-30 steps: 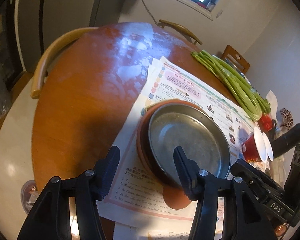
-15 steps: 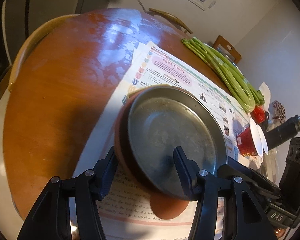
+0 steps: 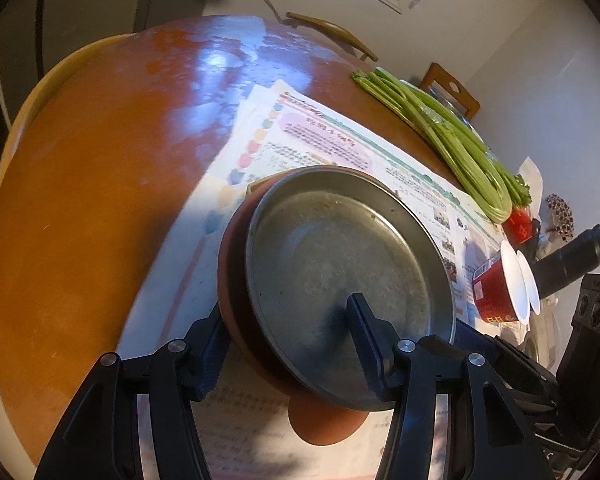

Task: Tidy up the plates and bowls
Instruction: 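Lower the steel pan onto the terracotta plate and open the left tool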

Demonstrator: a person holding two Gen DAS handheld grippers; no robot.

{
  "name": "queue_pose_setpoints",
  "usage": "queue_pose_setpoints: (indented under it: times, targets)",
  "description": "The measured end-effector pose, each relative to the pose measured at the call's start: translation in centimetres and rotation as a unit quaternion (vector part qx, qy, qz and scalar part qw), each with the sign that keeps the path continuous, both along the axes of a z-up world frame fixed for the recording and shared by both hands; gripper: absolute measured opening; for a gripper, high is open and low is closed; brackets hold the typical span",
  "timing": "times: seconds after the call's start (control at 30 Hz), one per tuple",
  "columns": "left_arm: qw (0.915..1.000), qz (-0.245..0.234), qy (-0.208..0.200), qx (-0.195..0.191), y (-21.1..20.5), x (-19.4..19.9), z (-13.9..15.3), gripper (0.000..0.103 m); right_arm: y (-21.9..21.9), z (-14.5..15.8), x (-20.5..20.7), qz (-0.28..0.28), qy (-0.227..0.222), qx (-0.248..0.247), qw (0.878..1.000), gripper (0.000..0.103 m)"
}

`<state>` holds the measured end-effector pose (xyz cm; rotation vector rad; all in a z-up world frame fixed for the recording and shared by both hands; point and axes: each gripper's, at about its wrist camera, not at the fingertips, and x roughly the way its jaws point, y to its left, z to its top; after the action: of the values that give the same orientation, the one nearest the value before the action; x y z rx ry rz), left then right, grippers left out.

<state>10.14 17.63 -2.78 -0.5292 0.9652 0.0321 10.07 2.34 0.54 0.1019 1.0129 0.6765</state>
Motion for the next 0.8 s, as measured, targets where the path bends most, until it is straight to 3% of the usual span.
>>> queue_pose_setpoints:
  times: [0.37,0.8]
  targets:
    - [0.9995,-0.028,-0.005,0.014,-2.2,4.5,0.2,0.058,-1.6,-0.1,3.0,-0.035,-0.008,-0.006,0.999,0.059]
    - [0.9995,-0.03,-0.004,0.011,-2.1,5.2,0.0,0.059,-2.1,0.0,3.8,-0.053,-0.014,-0.004,0.998,0.059]
